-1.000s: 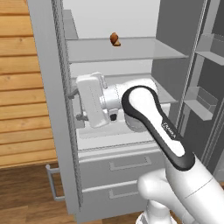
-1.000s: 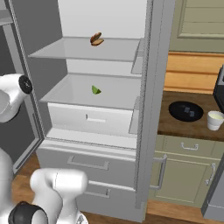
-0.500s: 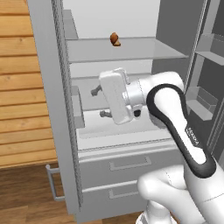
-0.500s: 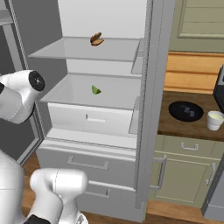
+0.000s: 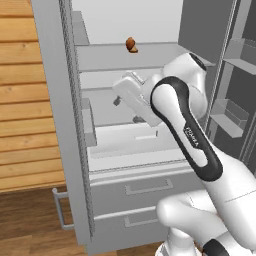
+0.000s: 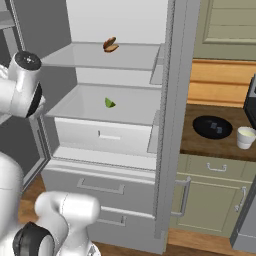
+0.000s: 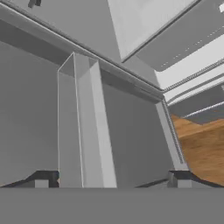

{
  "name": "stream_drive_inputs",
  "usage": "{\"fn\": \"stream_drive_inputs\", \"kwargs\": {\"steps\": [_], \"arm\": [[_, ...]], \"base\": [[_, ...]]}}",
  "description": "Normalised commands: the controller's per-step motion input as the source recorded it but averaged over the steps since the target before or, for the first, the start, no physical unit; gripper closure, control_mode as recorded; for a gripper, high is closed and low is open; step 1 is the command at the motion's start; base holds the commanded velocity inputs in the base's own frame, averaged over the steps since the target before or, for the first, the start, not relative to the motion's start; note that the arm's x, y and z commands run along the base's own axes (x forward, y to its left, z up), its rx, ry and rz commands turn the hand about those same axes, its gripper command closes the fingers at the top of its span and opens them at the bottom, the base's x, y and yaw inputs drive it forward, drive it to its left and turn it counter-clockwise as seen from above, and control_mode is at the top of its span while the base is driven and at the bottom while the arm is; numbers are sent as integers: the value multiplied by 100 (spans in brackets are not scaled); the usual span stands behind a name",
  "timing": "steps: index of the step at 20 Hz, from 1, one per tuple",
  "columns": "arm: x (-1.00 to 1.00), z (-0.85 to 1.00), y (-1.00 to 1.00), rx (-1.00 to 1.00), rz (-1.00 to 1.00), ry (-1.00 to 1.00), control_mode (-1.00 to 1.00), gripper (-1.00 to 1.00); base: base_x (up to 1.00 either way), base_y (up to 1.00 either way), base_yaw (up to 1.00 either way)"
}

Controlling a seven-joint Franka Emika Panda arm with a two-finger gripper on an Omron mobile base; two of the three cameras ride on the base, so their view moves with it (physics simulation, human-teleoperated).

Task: Grab a lemon wedge from the fridge and one ice cube from the ice bowl, and put them in the glass of lemonade.

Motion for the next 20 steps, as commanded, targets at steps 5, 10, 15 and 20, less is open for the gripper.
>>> {"fn": "stream_drive_inputs", "kwargs": {"steps": [5,10,15,20], "arm": [[73,-7,-66,-45,-7,22,-100,-100],[45,-37,-50,-53,-3,17,-100,-100],[21,-95,-49,-21,0,-4,-100,-100],[16,-65,-44,-1,2,-21,-100,-100]], "base": [[0,0,0],[0,0,0],[0,0,0],[0,0,0]]}}
